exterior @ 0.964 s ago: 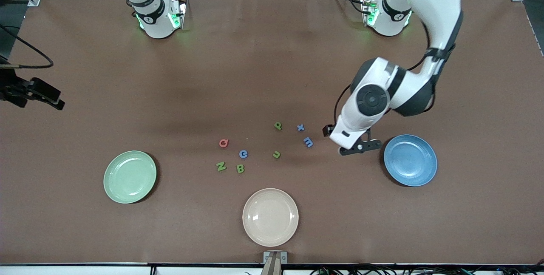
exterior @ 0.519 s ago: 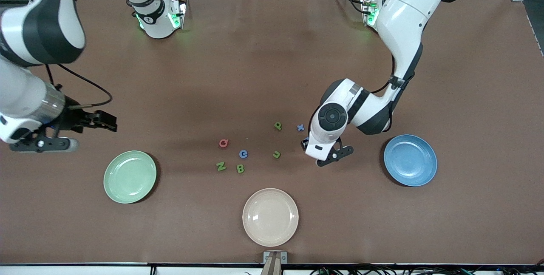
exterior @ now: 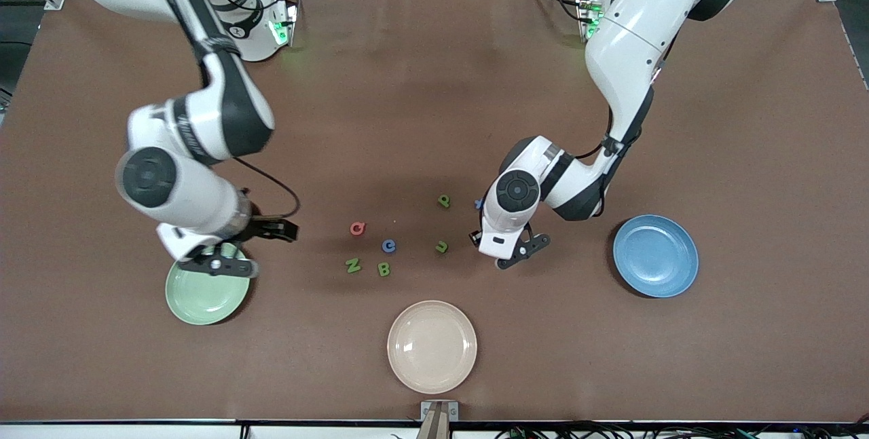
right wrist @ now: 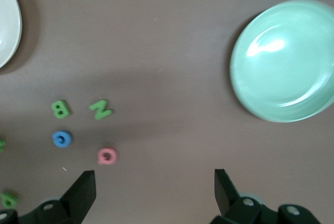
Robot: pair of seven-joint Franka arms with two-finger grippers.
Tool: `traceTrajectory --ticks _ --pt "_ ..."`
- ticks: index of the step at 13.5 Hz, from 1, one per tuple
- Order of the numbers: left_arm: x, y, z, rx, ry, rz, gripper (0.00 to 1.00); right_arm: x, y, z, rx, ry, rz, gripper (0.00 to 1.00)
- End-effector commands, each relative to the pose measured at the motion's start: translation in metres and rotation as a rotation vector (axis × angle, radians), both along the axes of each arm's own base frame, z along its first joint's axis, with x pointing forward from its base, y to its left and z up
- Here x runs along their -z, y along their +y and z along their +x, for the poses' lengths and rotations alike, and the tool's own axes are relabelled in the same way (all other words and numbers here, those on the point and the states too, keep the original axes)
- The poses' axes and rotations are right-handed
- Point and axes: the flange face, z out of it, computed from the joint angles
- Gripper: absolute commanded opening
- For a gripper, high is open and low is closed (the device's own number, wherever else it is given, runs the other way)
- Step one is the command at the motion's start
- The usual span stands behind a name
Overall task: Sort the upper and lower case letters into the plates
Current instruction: 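Grasp the blue E with the left gripper while the right gripper grasps the pink a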
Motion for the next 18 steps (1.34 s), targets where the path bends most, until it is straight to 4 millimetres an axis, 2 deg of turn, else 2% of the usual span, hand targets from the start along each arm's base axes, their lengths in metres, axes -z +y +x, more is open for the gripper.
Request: traceTrajectory --ticks 1,3,5,6,9,10,11,12,13,14,18 --pt "0.005 -0.008 -0.003 -0.006 -0.015 0.024 0.53 0.063 0.035 -0.023 0.109 -0.015 0.004 1.00" --pt "0.007 -0.007 -0.004 -0.013 -0.007 0.030 0.51 0.104 0.057 -0.040 0.165 -0.033 0.007 1.00" --pt "0.011 -0.008 -0.005 -0.030 -0.003 0.032 0.40 0.142 0.082 -0.057 0.183 -0.001 -0.016 1.00" --pt "0.011 -0.008 -0.005 -0.030 -0.003 0.032 0.35 0.154 0.084 -0.064 0.179 0.000 -0.018 1.00" --pt "0.008 -0.002 -0.001 -0.030 -0.004 0.036 0.00 0.188 0.087 -0.079 0.187 -0.031 -0.002 1.00" --pt "0.002 0.011 0.008 -0.036 -0.014 0.054 0.00 0.194 0.090 -0.081 0.198 -0.035 0.000 1.00" --pt "-0.015 0.025 0.019 -0.023 -0.041 0.090 0.00 0.197 0.092 -0.081 0.201 -0.035 0.000 1.00" --pt "-0.023 0.045 0.032 -0.029 -0.063 0.111 0.00 0.198 0.091 -0.080 0.201 -0.035 -0.001 0.96" --pt "-0.036 0.081 0.053 -0.026 -0.089 0.133 0.00 0.199 0.092 -0.081 0.200 -0.034 -0.002 0.88" --pt "-0.045 0.109 0.066 0.019 -0.093 0.139 0.00 0.203 0.093 -0.082 0.198 -0.029 -0.005 0.75" --pt "-0.080 0.189 0.086 0.182 -0.011 0.184 0.00 0.205 0.093 -0.082 0.198 -0.028 -0.006 0.39"
